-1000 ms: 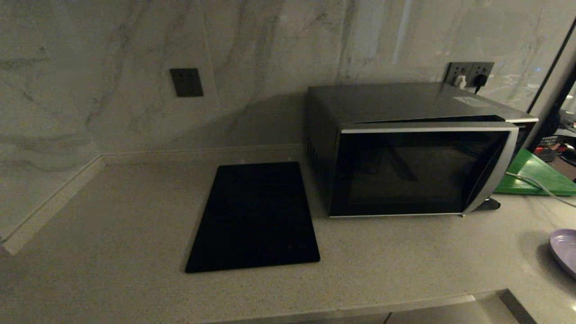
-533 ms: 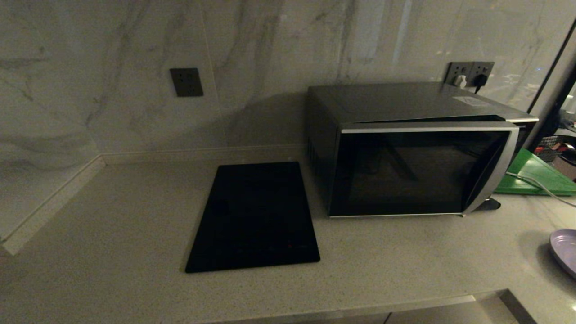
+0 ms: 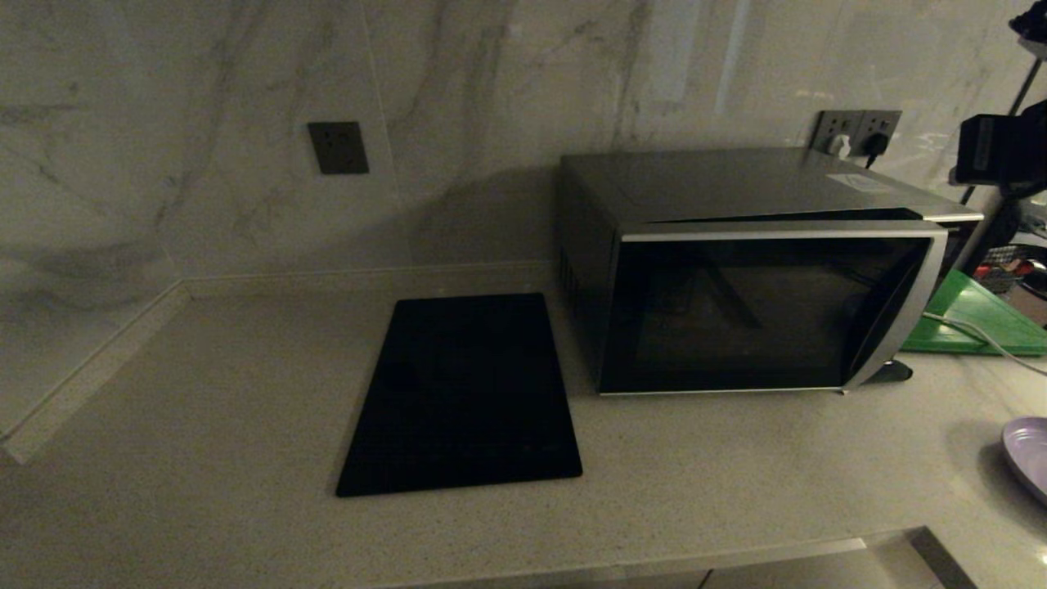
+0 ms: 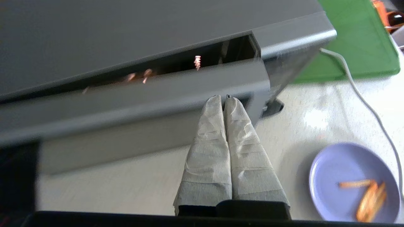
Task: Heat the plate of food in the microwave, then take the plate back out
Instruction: Open the microwave oven
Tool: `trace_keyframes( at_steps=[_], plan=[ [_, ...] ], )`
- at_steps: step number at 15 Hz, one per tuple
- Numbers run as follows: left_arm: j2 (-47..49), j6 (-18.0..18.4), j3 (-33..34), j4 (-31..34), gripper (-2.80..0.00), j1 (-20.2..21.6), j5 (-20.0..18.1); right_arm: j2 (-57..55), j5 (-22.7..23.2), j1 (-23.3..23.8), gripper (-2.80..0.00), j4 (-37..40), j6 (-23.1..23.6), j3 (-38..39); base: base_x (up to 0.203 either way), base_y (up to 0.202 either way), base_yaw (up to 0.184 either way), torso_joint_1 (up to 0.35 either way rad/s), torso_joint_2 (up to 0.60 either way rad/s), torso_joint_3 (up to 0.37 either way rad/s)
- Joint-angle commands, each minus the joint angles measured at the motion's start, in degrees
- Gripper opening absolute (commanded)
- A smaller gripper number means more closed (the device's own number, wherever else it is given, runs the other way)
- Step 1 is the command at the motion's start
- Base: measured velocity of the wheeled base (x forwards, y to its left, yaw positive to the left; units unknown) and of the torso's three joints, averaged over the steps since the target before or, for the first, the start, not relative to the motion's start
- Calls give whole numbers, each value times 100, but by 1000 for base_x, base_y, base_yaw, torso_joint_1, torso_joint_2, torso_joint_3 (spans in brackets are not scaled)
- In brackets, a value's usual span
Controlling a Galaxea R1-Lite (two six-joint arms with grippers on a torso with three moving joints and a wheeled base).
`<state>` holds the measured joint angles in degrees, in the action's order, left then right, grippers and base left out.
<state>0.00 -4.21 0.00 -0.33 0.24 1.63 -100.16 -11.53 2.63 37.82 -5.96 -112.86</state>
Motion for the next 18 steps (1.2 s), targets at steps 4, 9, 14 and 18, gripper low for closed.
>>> trace_keyframes(
  at_steps=[4,9,14,18],
  plan=[
    [9,-1,0,-2,-280,2,4,-917,-386,21,-280,-817,56,-114,0,0,0,0,0,0],
    [5,-1,0,-2,-280,2,4,-1184,-569,90,-280,-1198,157,-122,0,0,0,0,0,0],
    [9,-1,0,-2,-280,2,4,-1272,-569,123,-280,-1174,157,-113,0,0,0,0,0,0],
    [9,-1,0,-2,-280,2,4,-1304,-552,220,-280,-1136,148,-113,0,0,0,0,0,0]
  ],
)
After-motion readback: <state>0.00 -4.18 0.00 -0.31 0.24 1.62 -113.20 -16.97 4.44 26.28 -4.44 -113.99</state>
